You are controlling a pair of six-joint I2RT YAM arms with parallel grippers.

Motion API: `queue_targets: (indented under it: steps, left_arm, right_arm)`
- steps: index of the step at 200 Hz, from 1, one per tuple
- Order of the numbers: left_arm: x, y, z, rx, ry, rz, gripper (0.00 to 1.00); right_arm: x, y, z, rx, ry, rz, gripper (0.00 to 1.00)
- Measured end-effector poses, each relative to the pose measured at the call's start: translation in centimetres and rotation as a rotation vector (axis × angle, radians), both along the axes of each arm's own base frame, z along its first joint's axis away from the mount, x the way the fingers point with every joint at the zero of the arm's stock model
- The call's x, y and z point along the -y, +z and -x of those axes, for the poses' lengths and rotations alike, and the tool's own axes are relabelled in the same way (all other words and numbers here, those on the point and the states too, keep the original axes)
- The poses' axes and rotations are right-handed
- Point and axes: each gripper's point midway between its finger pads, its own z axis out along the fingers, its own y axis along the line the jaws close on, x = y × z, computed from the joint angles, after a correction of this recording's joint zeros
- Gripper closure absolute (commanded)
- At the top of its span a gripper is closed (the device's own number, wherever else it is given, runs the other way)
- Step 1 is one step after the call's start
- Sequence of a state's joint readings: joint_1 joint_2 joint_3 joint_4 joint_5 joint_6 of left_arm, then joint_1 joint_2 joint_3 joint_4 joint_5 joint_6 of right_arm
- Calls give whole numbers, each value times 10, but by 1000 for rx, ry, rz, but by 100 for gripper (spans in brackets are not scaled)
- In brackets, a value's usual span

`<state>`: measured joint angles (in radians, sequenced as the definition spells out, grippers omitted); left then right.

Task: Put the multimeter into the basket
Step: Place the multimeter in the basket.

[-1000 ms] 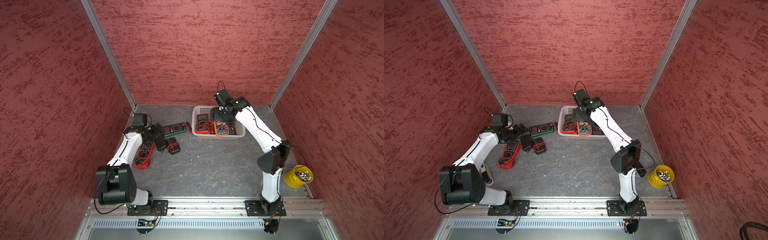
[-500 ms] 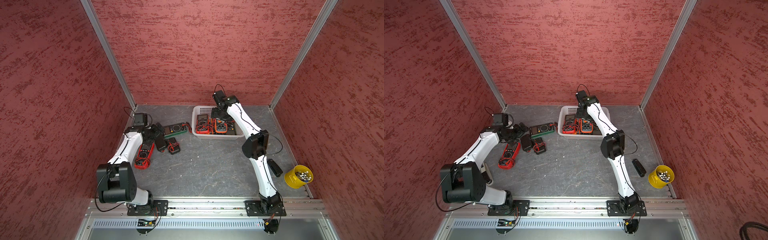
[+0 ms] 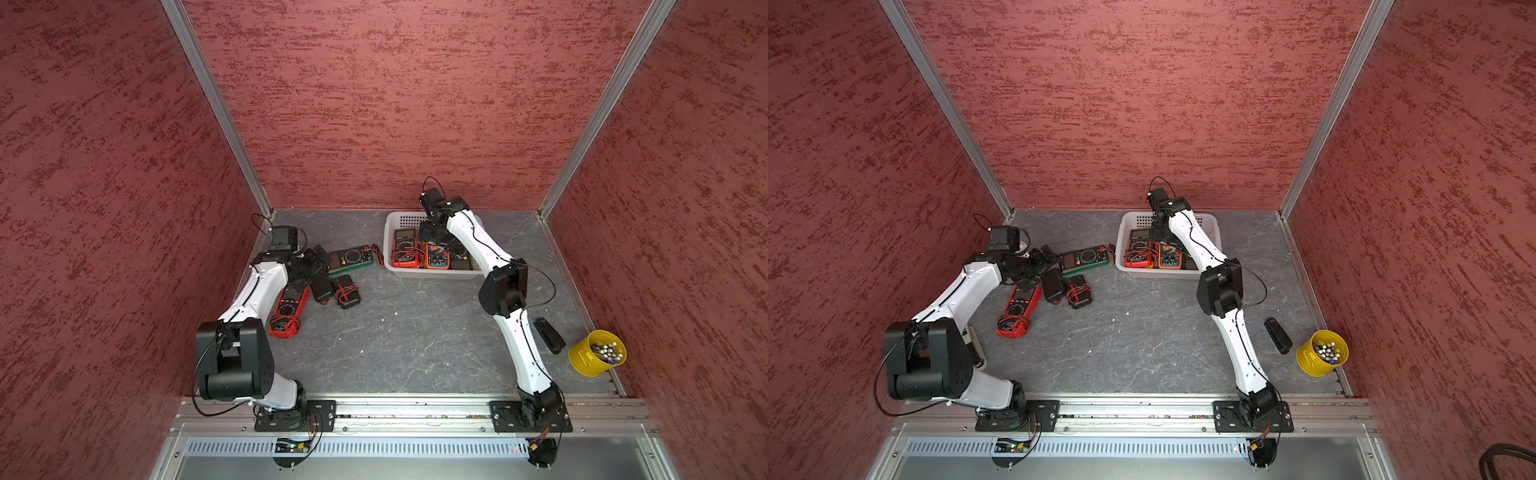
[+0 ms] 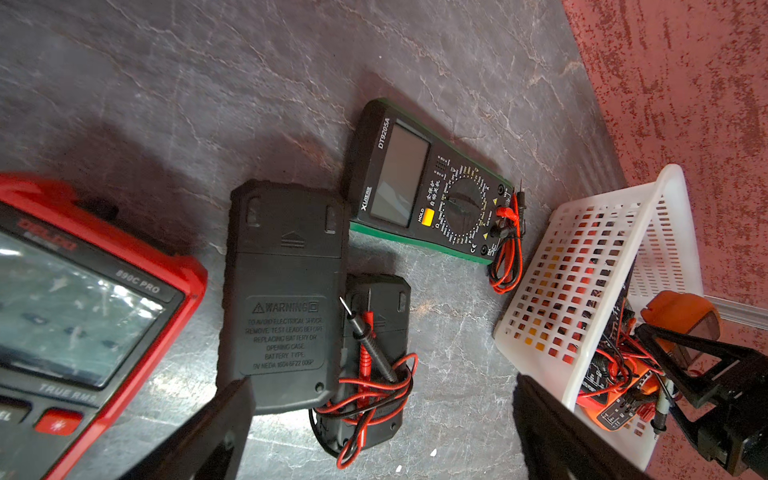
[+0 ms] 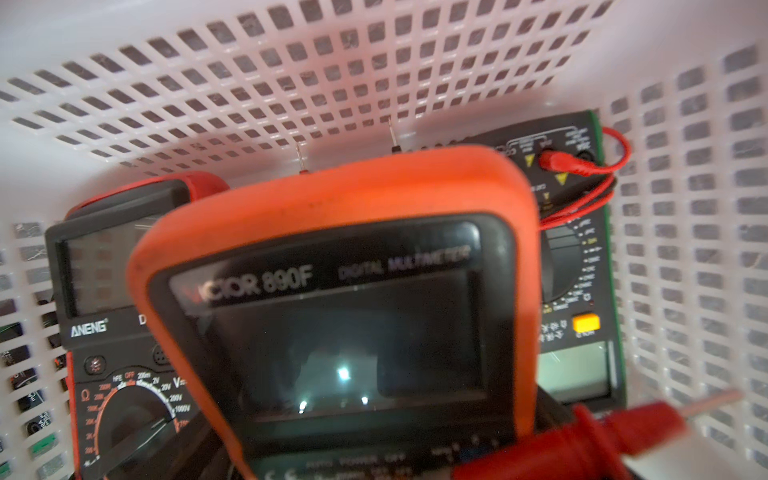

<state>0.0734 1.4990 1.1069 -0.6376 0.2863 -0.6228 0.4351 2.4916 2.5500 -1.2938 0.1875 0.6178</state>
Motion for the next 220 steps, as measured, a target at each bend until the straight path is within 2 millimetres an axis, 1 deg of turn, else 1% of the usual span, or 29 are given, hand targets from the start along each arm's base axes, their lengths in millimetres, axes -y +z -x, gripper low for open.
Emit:
queue_targets:
  steps: [5, 34, 35, 38, 41, 65, 106, 140, 176, 201, 220]
  left_arm:
    - [0, 0, -1, 1, 0, 0, 0]
    - [1, -1, -2, 0, -3, 0, 0]
    - [1, -1, -2, 0, -3, 0, 0]
    - [1, 0, -2, 1, -3, 0, 0]
    - [1, 0, -2, 2, -3, 0, 0]
    - [2, 0, -2, 3, -6, 0, 0]
    - [3, 0, -2, 3, -8, 0, 0]
    - [2, 1, -3, 4, -7, -1, 0]
    - [2, 6, -6, 19, -8, -6, 0]
    - [2, 6, -6, 20, -8, -7, 0]
    - [1, 6, -6, 20, -8, -7, 0]
  right_arm:
    - [-1, -1, 0, -3, 0, -2, 20]
    - [-5, -10, 2, -26, 3, -17, 10]
    - [-5, -11, 2, -28, 3, -17, 9]
    - [-6, -12, 2, -30, 3, -17, 2]
    - [-6, -14, 2, -33, 2, -18, 1]
    - [-9, -20, 2, -44, 2, -29, 1]
    - [-10, -16, 0, -31, 3, -35, 1]
    - [-6, -14, -1, -21, -4, -18, 1]
    - [-1, -2, -3, 3, -2, -13, 1]
    - [0, 11, -4, 26, 3, -18, 1]
    - [0, 17, -4, 38, 10, -21, 1]
